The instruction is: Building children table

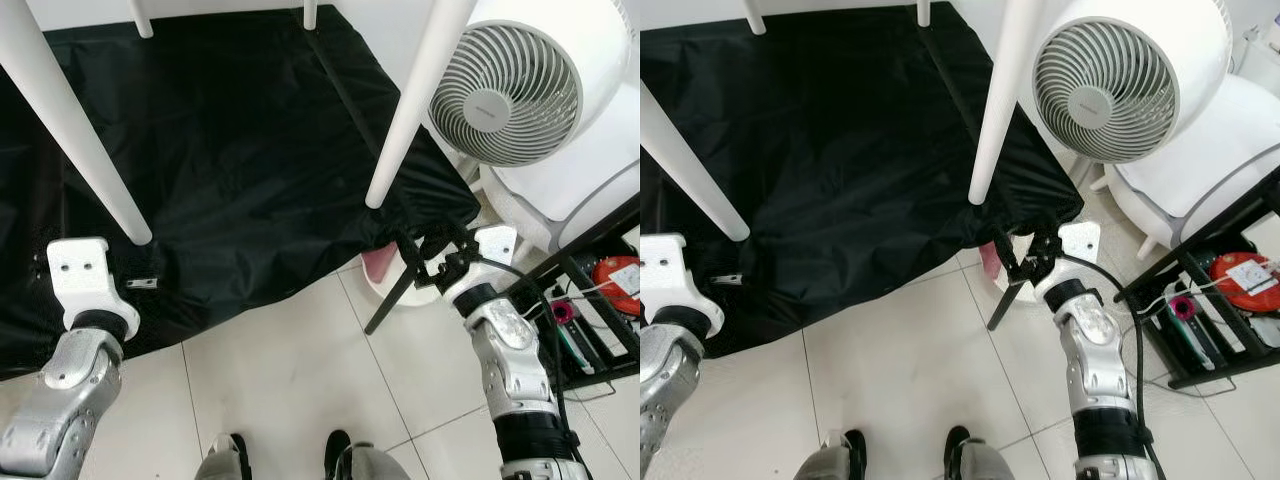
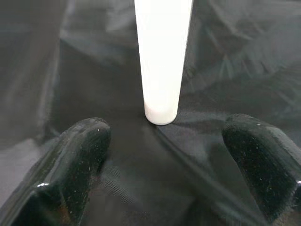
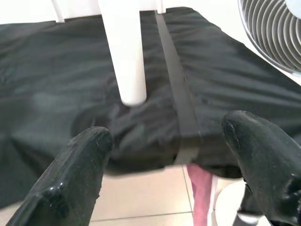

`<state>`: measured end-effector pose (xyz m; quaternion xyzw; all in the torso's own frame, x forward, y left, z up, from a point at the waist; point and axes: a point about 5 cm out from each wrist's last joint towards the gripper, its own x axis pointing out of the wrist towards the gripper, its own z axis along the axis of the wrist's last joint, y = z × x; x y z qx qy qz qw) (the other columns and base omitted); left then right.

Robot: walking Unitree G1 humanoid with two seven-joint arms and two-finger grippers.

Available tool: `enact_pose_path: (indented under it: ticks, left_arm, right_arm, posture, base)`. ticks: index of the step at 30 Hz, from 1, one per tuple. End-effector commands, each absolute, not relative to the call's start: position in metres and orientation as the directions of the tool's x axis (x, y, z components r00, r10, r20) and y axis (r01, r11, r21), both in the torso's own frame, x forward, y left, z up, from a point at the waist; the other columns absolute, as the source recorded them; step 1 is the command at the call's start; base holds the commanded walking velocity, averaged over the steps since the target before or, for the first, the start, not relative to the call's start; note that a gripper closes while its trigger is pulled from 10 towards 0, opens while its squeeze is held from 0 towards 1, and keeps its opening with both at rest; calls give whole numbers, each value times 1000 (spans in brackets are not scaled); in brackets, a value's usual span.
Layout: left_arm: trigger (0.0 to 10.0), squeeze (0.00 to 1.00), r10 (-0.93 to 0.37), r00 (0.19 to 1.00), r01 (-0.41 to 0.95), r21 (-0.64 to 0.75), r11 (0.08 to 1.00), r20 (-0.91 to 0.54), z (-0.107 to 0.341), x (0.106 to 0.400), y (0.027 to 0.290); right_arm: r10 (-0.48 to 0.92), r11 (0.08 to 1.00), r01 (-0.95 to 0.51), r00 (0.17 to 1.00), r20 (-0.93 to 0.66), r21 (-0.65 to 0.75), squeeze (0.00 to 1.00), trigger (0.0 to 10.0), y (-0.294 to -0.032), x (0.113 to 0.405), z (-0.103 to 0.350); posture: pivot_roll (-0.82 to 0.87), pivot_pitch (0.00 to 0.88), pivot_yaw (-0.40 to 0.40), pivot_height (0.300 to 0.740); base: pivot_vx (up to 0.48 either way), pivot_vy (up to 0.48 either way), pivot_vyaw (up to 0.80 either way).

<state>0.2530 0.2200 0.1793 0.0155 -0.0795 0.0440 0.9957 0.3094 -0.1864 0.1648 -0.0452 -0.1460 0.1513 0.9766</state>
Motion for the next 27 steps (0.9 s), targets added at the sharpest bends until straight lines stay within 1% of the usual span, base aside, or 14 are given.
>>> enact_pose_path:
  ticks: [1, 2, 4, 8, 15, 16, 17, 18, 20, 21, 22, 24, 27]
  left_arm:
    - [10000, 0, -332, 931, 310, 150, 939, 154, 170, 243, 198]
    - [10000, 0, -339, 927, 311, 180, 933, 161, 159, 237, 195]
    - [10000, 0, -353, 923, 322, 191, 927, 157, 155, 235, 192]
    - [10000, 0, -383, 910, 346, 220, 912, 159, 149, 230, 187]
    - [10000, 0, -407, 902, 367, 238, 899, 146, 140, 226, 185]
    - [10000, 0, -411, 903, 377, 232, 897, 122, 129, 224, 184]
    - [10000, 0, -411, 903, 377, 232, 897, 122, 129, 224, 184]
    - [10000, 0, -410, 907, 378, 242, 893, 95, 114, 222, 184]
    - [10000, 0, -410, 907, 378, 242, 893, 95, 114, 222, 184]
    - [10000, 0, -408, 911, 381, 245, 892, 68, 101, 221, 184]
    - [10000, 0, -408, 911, 381, 245, 892, 68, 101, 221, 184]
    - [10000, 0, -422, 906, 405, 241, 882, 20, 77, 220, 181]
    - [10000, 0, -439, 898, 430, 235, 871, -17, 65, 219, 178]
  right_arm:
    - [320, 945, -286, 910, 264, -160, 0, 10000, -188, 301, 155]
    - [334, 937, -292, 910, 247, -191, 0, 10000, -186, 293, 143]
    - [347, 931, -303, 908, 234, -204, 0, 10000, -184, 288, 136]
    - [371, 921, -333, 907, 198, -202, 0, 10000, -179, 281, 123]
    - [384, 915, -350, 908, 165, -200, 0, 10000, -176, 277, 112]
    - [373, 920, -351, 921, 115, -175, 0, 10000, -176, 274, 96]
    - [373, 920, -351, 921, 115, -175, 0, 10000, -176, 274, 96]
    - [360, 925, -347, 931, 65, -154, 0, 10000, -175, 272, 80]
    - [360, 925, -347, 931, 65, -154, 0, 10000, -175, 272, 80]
    - [343, 932, -337, 939, 22, -135, 0, 10000, -175, 269, 66]
    - [343, 932, -337, 939, 22, -135, 0, 10000, -175, 269, 66]
    - [313, 939, -316, 949, -49, -137, 0, 10000, -177, 263, 45]
    - [304, 938, -313, 949, -82, -149, 0, 10000, -177, 260, 36]
  posture:
    - [74, 203, -20, 740]
    - [79, 191, -14, 740]
    - [80, 184, -11, 740]
    - [88, 167, -5, 740]
    - [93, 155, -3, 740]
    - [98, 145, -3, 740]
    - [98, 145, -3, 740]
    - [101, 142, -3, 740]
    - [101, 142, -3, 740]
    - [102, 139, -3, 740]
    - [102, 139, -3, 740]
    - [106, 128, -6, 740]
    - [106, 116, -5, 740]
  base:
    - [0, 0, 0]
    - [0, 0, 0]
    - [0, 0, 0]
    - [0, 0, 0]
    - [0, 0, 0]
    - [0, 0, 0]
    - [0, 0, 0]
    - [0, 0, 0]
    - [0, 0, 0]
    - [0, 0, 0]
    - [0, 0, 0]
    - [0, 0, 0]
    - [0, 0, 0]
